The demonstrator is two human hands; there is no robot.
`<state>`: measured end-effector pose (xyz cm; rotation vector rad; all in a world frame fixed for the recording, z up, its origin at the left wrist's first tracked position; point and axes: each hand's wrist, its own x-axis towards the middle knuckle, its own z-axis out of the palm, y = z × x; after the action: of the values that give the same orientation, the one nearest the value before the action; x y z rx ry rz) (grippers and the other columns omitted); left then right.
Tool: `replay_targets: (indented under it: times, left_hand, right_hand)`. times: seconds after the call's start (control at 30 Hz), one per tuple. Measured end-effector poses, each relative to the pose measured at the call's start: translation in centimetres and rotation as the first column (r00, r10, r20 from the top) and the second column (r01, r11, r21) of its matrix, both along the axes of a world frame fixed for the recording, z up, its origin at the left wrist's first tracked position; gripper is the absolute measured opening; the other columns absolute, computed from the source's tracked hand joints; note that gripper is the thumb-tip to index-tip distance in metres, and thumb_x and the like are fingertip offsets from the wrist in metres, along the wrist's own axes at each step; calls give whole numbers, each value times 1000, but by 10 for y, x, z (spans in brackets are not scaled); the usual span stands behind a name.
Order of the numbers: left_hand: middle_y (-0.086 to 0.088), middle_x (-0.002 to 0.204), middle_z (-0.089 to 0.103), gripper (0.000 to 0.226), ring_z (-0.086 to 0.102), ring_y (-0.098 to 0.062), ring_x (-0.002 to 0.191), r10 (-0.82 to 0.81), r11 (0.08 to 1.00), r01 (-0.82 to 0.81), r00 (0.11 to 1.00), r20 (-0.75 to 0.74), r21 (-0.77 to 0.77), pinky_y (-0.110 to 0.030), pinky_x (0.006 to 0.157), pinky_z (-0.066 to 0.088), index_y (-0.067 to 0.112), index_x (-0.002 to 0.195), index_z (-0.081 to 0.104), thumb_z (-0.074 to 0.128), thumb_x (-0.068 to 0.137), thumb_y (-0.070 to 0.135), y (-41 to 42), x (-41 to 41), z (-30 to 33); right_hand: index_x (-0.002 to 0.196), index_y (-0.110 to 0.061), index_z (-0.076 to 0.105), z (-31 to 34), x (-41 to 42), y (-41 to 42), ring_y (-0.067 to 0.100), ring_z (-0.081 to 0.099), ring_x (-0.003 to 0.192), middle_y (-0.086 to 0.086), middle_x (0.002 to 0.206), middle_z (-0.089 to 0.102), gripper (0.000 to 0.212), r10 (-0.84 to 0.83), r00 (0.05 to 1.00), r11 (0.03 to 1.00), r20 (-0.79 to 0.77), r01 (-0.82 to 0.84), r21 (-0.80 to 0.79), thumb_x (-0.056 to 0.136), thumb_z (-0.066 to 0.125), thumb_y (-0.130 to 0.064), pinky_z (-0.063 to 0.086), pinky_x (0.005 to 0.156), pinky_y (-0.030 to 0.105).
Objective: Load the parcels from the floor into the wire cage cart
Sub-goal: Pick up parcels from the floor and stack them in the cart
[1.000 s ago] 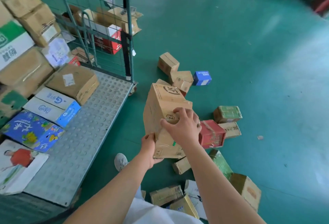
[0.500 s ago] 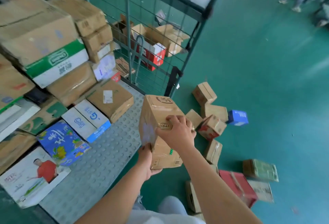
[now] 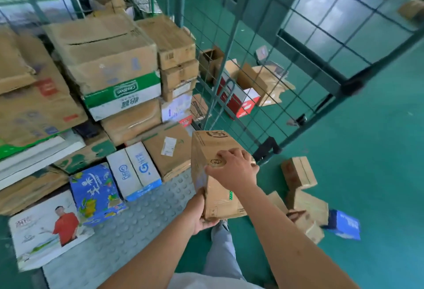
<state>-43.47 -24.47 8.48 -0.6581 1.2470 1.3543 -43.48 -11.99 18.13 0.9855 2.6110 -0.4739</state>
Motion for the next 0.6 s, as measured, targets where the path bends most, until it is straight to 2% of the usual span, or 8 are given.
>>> replay_targets:
  times: [0.17,0.27,0.4,0.53,0.6]
  left_hand:
    - [-20,114,69,50,65,-36,106,125,992,-123,988,91,-26,-54,94,59,10,117,66,50,103,56,78,-47,-31]
    - [-22,114,66,48,65,-37,103,175,984,-169,969,177,-51,-51,95,58,8,115,65,54,101,53,128,-75,-46]
    - [-22,117,66,45,65,-38,104,246,968,-221,932,265,-120,-46,89,61,9,118,65,59,99,49,186,-114,-85]
    - [-22,119,64,48,65,-38,102,302,950,-262,904,301,-167,-39,73,62,9,115,66,59,96,53,220,-152,-133]
    - [-22,118,64,47,64,-38,102,352,933,-305,882,313,-191,-41,78,62,8,112,66,58,98,52,229,-168,-159]
  right_hand:
    - [142,-42,49,-32,-68,75,27,26,141,-5,148,40,81,142,983,988,113,-148,49,75,42,-86,31,106,62]
    - [142,-41,51,-59,-111,127,27,26,142,-4,149,40,80,220,957,972,191,-231,40,76,41,-86,31,106,64]
    - [141,-40,52,-109,-167,185,28,27,141,-3,148,42,76,328,907,940,262,-340,-1,78,42,-82,31,102,62]
    - [137,-39,55,-155,-217,213,29,27,141,-2,150,42,73,411,868,907,279,-421,-24,77,44,-79,30,103,62]
    - [138,-38,54,-181,-238,220,30,28,140,-2,149,42,73,458,846,883,275,-468,-32,77,44,-78,30,105,63]
